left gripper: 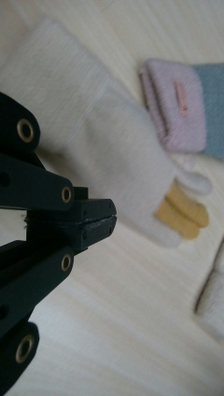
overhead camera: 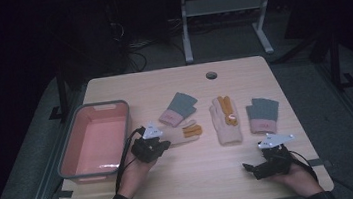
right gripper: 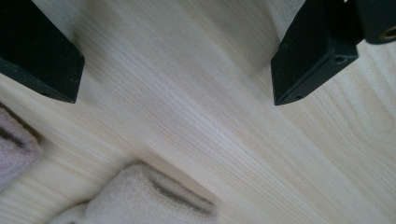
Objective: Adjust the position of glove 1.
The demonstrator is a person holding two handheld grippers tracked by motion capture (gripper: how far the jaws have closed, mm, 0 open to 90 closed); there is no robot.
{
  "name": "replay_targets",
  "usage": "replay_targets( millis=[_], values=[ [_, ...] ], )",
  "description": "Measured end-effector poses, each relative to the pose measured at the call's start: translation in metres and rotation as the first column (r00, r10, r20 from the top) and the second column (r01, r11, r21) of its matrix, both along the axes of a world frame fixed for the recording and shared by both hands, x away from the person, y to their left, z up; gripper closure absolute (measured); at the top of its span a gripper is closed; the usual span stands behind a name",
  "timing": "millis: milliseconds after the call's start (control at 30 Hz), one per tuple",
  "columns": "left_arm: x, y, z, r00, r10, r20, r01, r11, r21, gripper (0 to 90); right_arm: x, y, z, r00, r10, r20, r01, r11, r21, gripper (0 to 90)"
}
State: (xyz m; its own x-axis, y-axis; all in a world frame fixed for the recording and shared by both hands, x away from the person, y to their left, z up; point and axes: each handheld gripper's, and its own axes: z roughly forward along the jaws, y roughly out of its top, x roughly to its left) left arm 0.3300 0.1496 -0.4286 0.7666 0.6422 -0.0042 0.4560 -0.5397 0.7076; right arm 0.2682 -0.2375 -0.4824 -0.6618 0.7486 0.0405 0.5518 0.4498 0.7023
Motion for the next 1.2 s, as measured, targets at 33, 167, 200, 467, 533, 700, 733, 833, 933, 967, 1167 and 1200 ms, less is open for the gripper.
replay_targets(
  millis=[33, 167, 200, 467, 533, 700, 733, 833, 933, 967, 1167, 1200],
  values=[
    [0.000, 0.000, 0.000, 1.0000, 0.000, 0.000, 0.000, 1.0000, 0.000, 89.5, 0.000, 0.000, 0.000, 1.0000, 0.000, 0.000, 0.000, 1.000, 0.000, 2.5],
    [0.013, -0.007, 0.000, 0.9993, 0.033, 0.016, -0.033, 0.9992, 0.021, 89.5, 0.000, 0.000, 0.000, 1.0000, 0.000, 0.000, 0.000, 1.000, 0.000, 2.5],
    [0.016, -0.008, 0.000, 0.9989, 0.039, 0.025, -0.040, 0.9989, 0.025, 89.5, 0.000, 0.000, 0.000, 1.0000, 0.000, 0.000, 0.000, 1.000, 0.000, 2.5],
    [0.043, -0.014, 0.001, 0.9964, 0.075, 0.039, -0.077, 0.9959, 0.048, 89.5, 0.000, 0.000, 0.000, 1.0000, 0.000, 0.000, 0.000, 1.000, 0.000, 2.5],
    [0.048, -0.014, 0.001, 0.9950, 0.084, 0.054, -0.087, 0.9946, 0.056, 89.5, 0.000, 0.000, 0.000, 1.0000, 0.000, 0.000, 0.000, 1.000, 0.000, 2.5],
    [0.062, -0.011, -0.002, 0.9911, 0.122, 0.053, -0.126, 0.9898, 0.068, 89.5, 0.000, 0.000, 0.000, 1.0000, 0.000, 0.000, 0.000, 1.000, 0.000, 2.5],
    [0.064, -0.010, -0.003, 0.9906, 0.127, 0.050, -0.131, 0.9887, 0.073, 89.5, 0.000, 0.000, 0.000, 1.0000, 0.000, 0.000, 0.000, 1.000, 0.000, 2.5],
    [0.067, -0.009, -0.007, 0.9892, 0.141, 0.040, -0.144, 0.9866, 0.077, 89.5, 0.000, 0.000, 0.000, 1.0000, 0.003, 0.002, -0.003, 1.000, 0.000, 2.5],
    [0.068, -0.010, -0.011, 0.9893, 0.142, 0.031, -0.144, 0.9854, 0.090, 89.4, 0.000, 0.000, 0.000, 1.0000, 0.003, 0.002, -0.003, 1.000, 0.000, 2.5],
    [0.069, -0.011, -0.013, 0.9895, 0.142, 0.030, -0.144, 0.9852, 0.093, 89.4, 0.000, 0.000, 0.000, 1.0000, 0.004, 0.002, -0.004, 1.000, 0.000, 2.5],
    [0.066, -0.012, -0.015, 0.9914, 0.130, -0.003, -0.130, 0.9867, 0.098, 89.5, 0.000, 0.000, 0.000, 1.0000, 0.004, 0.002, -0.004, 1.000, 0.000, 2.5],
    [0.066, -0.012, -0.015, 0.9914, 0.130, -0.003, -0.130, 0.9867, 0.098, 89.5, 0.000, 0.000, 0.000, 1.0000, 0.004, 0.002, -0.004, 1.000, 0.000, 2.5]
  ],
)
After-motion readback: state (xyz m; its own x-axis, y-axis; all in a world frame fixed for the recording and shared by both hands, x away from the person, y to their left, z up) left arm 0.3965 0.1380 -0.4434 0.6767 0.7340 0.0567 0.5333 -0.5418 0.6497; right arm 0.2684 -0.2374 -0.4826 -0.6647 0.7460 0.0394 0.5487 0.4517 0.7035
